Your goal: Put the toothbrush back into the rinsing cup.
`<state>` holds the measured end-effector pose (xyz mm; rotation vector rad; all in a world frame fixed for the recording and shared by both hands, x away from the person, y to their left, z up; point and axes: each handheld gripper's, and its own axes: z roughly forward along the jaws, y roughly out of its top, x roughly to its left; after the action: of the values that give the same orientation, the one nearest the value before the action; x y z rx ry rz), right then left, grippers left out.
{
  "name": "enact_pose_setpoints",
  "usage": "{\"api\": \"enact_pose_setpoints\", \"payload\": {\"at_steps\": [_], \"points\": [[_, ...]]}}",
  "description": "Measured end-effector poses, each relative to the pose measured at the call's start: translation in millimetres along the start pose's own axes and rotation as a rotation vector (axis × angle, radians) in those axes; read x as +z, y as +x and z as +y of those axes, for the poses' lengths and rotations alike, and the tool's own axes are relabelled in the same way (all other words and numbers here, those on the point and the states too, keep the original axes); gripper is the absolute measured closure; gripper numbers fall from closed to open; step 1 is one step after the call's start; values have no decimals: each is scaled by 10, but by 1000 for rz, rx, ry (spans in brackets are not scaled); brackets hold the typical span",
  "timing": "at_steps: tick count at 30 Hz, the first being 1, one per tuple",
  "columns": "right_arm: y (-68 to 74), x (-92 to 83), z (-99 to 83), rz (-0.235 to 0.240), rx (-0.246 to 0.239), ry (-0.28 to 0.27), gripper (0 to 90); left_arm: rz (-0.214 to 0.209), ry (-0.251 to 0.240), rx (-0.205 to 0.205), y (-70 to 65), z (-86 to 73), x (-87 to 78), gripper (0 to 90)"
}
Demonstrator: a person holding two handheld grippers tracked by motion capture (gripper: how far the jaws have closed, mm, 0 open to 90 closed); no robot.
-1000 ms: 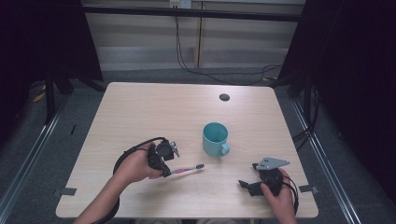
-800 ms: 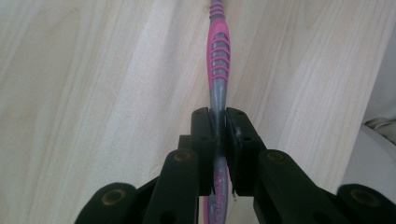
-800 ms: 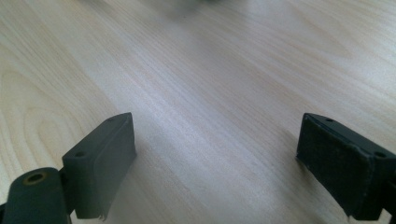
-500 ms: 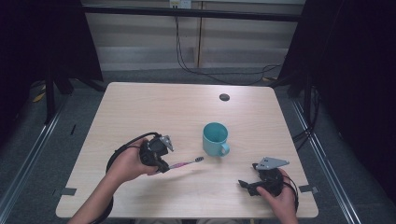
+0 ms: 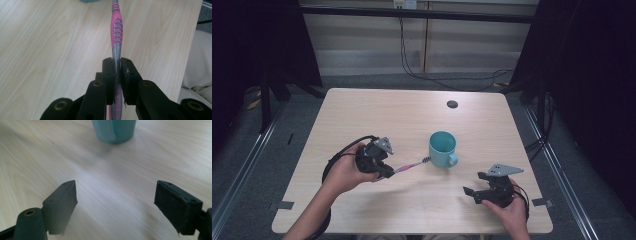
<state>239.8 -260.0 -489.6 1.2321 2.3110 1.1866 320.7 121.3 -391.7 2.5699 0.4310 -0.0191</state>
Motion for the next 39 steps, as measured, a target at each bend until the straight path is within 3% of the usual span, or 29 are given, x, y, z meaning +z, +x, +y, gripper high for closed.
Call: {"api": "enact_pose_setpoints", "payload": {"at_steps": [8, 14, 17, 26, 39], "points": [[88, -7, 194, 62, 24, -41, 233, 27, -81, -23, -1, 27, -41, 826], [87, -57, 306, 131, 95, -99, 240, 51, -134, -23, -9, 75, -67, 826], [91, -78, 360, 151, 104, -116, 255, 61, -167, -27, -23, 95, -70, 826], [149, -114, 538, 178, 99, -141, 288, 73, -212, -19, -50, 164, -70, 826], [159, -104, 710, 259, 195, -190, 288, 89, -277, -22, -122, 292, 11, 826]]}}
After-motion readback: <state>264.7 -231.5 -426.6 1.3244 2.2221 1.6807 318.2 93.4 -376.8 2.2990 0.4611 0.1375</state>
